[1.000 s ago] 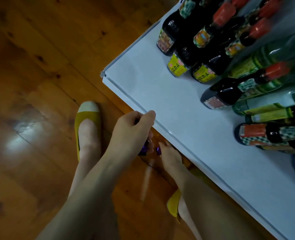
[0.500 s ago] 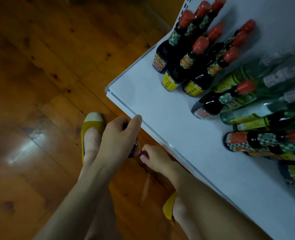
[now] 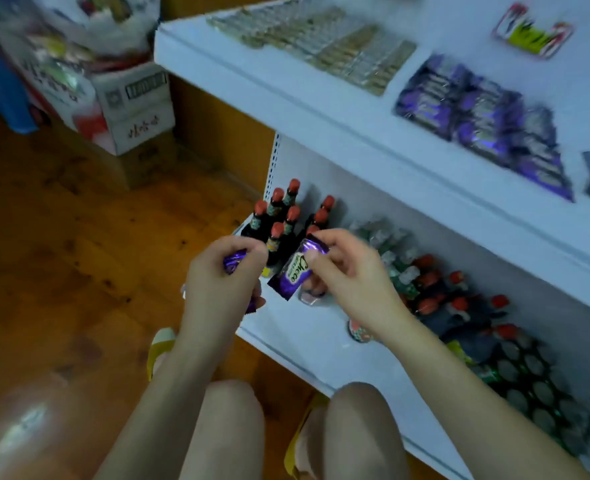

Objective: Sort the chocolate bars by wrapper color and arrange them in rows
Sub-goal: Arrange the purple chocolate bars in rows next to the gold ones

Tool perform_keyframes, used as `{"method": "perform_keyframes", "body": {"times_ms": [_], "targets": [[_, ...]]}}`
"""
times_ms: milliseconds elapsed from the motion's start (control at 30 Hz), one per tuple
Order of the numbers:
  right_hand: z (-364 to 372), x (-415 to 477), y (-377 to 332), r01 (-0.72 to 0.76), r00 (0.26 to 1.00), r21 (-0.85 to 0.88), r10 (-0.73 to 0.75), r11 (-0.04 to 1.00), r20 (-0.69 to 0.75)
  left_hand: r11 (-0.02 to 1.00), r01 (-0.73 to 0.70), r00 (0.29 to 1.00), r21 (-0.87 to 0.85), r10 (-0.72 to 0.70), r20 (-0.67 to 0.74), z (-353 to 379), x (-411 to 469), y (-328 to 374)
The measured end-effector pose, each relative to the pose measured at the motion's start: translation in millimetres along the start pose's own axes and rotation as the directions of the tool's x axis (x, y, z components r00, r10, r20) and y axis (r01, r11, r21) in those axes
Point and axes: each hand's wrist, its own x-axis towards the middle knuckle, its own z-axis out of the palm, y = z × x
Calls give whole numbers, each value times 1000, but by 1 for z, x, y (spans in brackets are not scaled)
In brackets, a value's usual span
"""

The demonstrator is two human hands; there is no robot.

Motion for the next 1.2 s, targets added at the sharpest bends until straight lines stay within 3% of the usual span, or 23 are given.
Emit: {"method": "perform_keyframes", "body": {"times_ms": [267, 400, 600, 667, 733, 800, 867, 967, 1067, 1200], "targets": [[-75, -28, -87, 113, 963, 311, -27, 944, -266, 985, -150, 946, -82, 167, 279, 51, -22, 92], [-102, -31, -96, 114, 949, 445, 35, 888, -314, 977, -123, 940, -172, 170, 296, 79, -17, 111], [-128, -28, -99, 40, 936, 372, 95, 927, -338, 981, -110, 904, -163, 166, 393, 111, -23, 128], [-143, -24, -104, 29, 940, 294, 74, 955, -333, 981, -141, 907, -130, 181, 380, 116, -19, 137], [-159, -23, -108, 23, 967, 98, 2, 995, -255, 978, -173, 908, -120, 205, 366, 122, -14, 148], [-168, -23, -111, 69, 986, -45, -75, 997, -148, 978, -180, 899, -108, 208, 386, 128, -8, 156], [-171, -21, -110, 133, 978, -115, -149, 984, -145, 981, -172, 904, -91, 194, 381, 135, -3, 157], [-166, -13, -103, 211, 918, -306, -296, 928, -263, 989, -104, 928, -105, 135, 347, 138, 7, 154], [-150, 6, -92, 286, 873, -508, -440, 812, -212, 992, -21, 940, -126, 62, 335, 131, 19, 148], [-139, 30, -78, 255, 884, -620, -439, 742, -162, 994, 54, 976, -93, -33, 214, 112, 39, 144]]}}
